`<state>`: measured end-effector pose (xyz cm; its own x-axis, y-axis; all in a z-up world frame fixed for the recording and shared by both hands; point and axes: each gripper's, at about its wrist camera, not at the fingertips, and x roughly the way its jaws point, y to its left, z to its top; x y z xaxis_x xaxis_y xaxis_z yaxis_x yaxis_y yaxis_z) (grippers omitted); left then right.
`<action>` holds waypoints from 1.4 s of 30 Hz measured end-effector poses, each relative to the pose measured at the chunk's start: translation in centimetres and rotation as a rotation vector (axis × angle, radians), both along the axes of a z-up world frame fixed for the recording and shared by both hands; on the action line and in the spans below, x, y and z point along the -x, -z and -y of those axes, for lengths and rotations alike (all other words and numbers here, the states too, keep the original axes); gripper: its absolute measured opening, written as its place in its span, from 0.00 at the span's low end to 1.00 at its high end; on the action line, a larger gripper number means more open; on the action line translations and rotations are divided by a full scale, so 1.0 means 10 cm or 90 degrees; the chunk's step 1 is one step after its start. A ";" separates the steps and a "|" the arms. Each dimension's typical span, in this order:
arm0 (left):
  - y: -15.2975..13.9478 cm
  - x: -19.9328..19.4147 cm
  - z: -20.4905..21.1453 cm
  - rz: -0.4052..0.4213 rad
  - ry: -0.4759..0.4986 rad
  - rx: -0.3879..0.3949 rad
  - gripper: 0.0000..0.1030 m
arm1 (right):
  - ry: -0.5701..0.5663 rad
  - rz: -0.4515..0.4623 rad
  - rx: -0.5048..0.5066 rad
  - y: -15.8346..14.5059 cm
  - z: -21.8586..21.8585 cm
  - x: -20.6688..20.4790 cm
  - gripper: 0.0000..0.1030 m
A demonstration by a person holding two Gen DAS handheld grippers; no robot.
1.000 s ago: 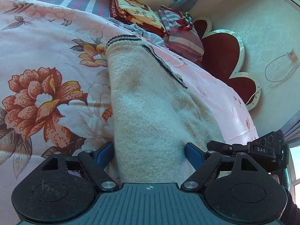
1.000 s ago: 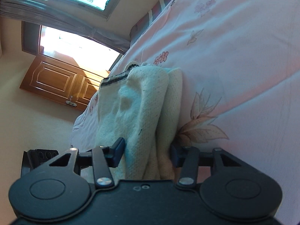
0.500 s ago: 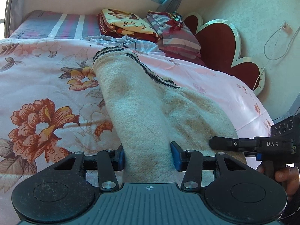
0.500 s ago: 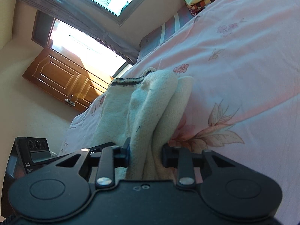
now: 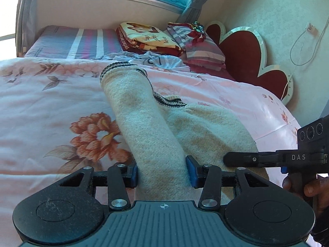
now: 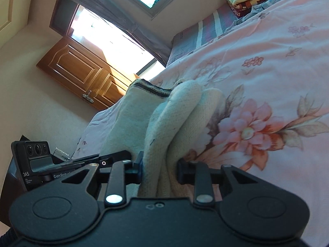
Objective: Fold small clothes
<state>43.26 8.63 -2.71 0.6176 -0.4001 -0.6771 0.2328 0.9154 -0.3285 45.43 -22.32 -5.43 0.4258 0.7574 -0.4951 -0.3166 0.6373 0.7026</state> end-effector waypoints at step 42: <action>0.08 1.56 -1.58 0.157 0.016 -0.060 0.80 | -0.013 0.090 0.102 -0.20 -1.65 0.59 0.38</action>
<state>27.64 24.44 -3.50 0.7590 -0.3603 -0.5423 0.3187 0.9319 -0.1731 39.50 -5.78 -3.39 0.4846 0.6827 -0.5469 -0.4186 0.7299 0.5404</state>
